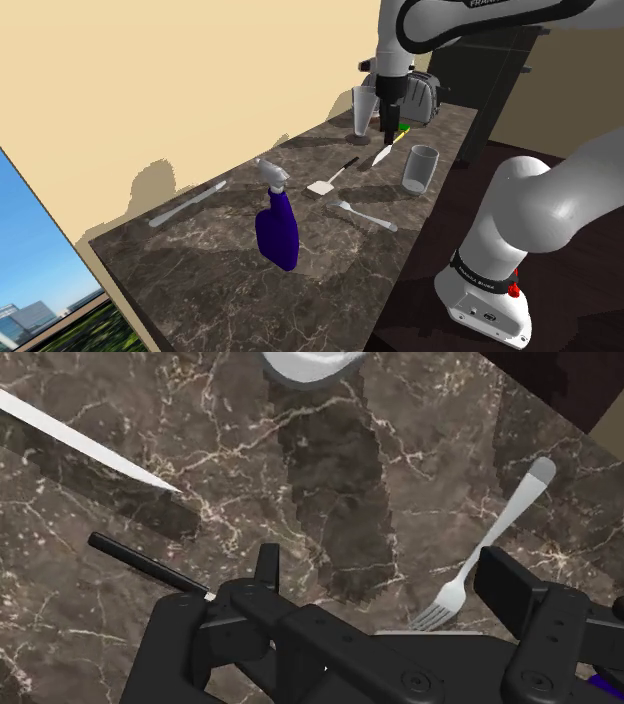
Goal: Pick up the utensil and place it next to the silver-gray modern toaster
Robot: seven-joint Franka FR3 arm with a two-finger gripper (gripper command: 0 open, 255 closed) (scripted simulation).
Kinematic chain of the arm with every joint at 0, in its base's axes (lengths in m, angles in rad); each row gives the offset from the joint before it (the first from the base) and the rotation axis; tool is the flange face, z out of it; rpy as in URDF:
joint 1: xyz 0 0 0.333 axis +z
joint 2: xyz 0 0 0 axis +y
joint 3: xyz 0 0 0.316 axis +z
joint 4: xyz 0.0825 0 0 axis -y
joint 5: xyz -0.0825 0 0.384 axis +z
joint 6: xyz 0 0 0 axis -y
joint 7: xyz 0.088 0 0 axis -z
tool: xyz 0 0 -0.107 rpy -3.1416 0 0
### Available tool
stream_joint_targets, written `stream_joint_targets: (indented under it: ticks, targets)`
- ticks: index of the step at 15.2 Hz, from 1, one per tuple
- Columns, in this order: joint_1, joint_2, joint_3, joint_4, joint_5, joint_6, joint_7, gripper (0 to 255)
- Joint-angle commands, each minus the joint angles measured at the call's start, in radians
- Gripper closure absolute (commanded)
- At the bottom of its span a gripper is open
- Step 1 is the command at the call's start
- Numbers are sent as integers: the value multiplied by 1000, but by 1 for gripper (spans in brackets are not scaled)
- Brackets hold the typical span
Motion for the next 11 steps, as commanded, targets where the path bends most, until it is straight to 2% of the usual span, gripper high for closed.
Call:
stream_joint_targets:
  ticks: [1, 6, 11]
  targets:
    - [34, 48, -41, -11, -35, 75, -147, 0]
    - [119, 196, -139, -10, -90, 264, -486, 0]
    - [211, 364, -216, 14, -91, 451, -825, 0]
